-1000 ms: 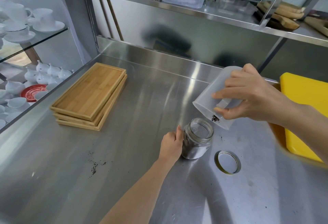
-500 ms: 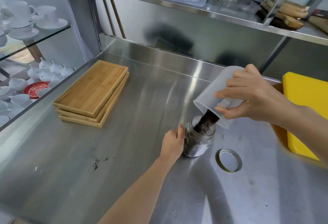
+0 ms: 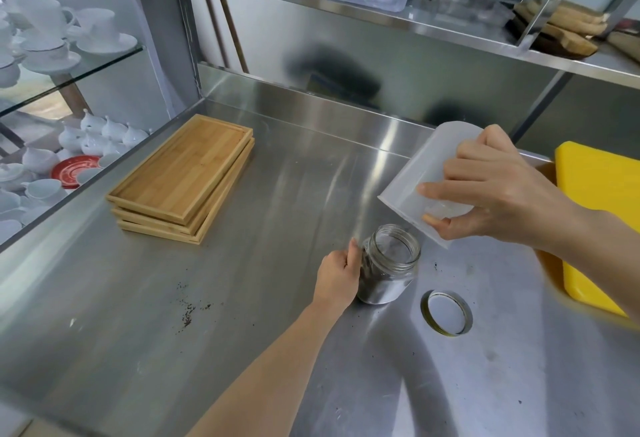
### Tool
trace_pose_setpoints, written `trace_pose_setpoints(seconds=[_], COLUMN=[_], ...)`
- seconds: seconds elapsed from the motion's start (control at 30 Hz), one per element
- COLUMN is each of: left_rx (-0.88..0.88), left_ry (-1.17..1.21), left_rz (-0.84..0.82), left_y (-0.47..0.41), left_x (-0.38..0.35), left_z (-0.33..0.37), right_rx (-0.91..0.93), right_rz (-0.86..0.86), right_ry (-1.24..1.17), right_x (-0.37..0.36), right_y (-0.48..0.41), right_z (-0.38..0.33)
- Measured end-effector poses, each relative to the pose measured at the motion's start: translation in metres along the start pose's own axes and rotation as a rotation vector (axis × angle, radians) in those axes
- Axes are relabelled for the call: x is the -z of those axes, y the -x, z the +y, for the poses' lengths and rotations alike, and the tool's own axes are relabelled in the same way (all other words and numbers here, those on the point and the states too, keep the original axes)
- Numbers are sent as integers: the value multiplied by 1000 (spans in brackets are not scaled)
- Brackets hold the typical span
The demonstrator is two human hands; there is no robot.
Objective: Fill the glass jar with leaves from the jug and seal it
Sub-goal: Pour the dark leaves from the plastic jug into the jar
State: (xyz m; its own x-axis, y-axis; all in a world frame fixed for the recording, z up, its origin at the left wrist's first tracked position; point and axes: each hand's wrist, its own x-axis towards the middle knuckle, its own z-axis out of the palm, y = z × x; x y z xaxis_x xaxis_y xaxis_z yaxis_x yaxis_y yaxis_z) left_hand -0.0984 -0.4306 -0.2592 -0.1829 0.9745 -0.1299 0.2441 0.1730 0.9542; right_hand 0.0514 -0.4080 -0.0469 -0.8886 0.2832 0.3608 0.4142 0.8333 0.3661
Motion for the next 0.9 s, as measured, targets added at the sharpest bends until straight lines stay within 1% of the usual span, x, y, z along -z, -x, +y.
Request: trace_pose_setpoints(seconds=[0.23,0.47,0.6,0.9], left_rx=[-12,-11,-2,13], left_ry=[-29,-35,-48,-36], left_rz=[4,0,-7,-13], left_y=[0,0,-1,-2], left_x=[1,1,0,-1], left_z=[2,2,1,0], right_rx=[65,86,94,132], right_rz=[33,68,43,46], right_ry=[0,43,104,115], right_x=[-4,-6,-14,-22], right_y=[6,9,14,24], right_z=[-4,-6,-7,-12])
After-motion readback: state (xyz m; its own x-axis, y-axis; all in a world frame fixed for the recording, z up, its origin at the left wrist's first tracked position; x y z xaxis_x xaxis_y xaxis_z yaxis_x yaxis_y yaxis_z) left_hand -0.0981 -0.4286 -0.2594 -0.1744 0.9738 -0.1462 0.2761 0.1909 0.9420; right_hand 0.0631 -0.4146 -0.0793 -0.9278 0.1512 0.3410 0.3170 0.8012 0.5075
